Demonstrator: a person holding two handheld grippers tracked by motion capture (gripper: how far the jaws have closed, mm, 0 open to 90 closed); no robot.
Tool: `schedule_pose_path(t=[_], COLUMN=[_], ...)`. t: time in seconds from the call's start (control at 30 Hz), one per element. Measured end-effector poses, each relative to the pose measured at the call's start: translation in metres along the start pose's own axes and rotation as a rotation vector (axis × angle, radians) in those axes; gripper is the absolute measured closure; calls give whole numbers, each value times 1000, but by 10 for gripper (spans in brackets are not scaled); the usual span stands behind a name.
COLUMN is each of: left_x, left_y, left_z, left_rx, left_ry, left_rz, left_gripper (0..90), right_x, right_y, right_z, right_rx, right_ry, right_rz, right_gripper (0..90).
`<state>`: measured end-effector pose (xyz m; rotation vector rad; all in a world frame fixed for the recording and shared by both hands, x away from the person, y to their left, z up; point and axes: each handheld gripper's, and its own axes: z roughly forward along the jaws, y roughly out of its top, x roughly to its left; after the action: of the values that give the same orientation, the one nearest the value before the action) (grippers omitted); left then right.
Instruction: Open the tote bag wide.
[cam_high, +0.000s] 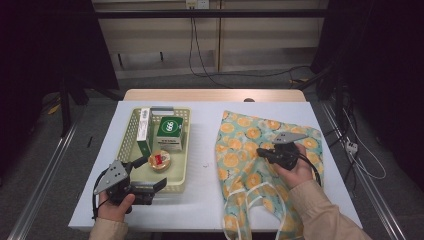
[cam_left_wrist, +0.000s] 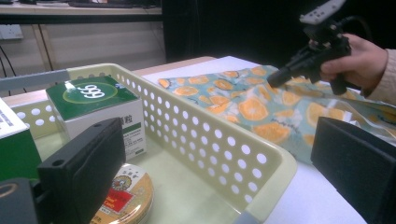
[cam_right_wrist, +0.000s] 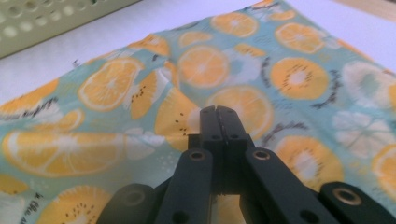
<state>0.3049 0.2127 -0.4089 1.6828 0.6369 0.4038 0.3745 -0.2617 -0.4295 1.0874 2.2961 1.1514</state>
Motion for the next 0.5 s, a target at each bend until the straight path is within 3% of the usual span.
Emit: schedule_pose_path(t=[0.27, 0.5], left_x=[0, 2], left_y=[-1, -1], left_z=[0, -1], left_rx=[4, 2], left_ry=[2, 2], left_rz=[-3, -5], left_gripper=[31, 31], right_x=[-21, -45], right_y=[17, 44], right_z=[15, 12], right_rx=[-15, -77], right_ry=[-33, -134], right_rz=[47, 71], right_gripper=[900, 900])
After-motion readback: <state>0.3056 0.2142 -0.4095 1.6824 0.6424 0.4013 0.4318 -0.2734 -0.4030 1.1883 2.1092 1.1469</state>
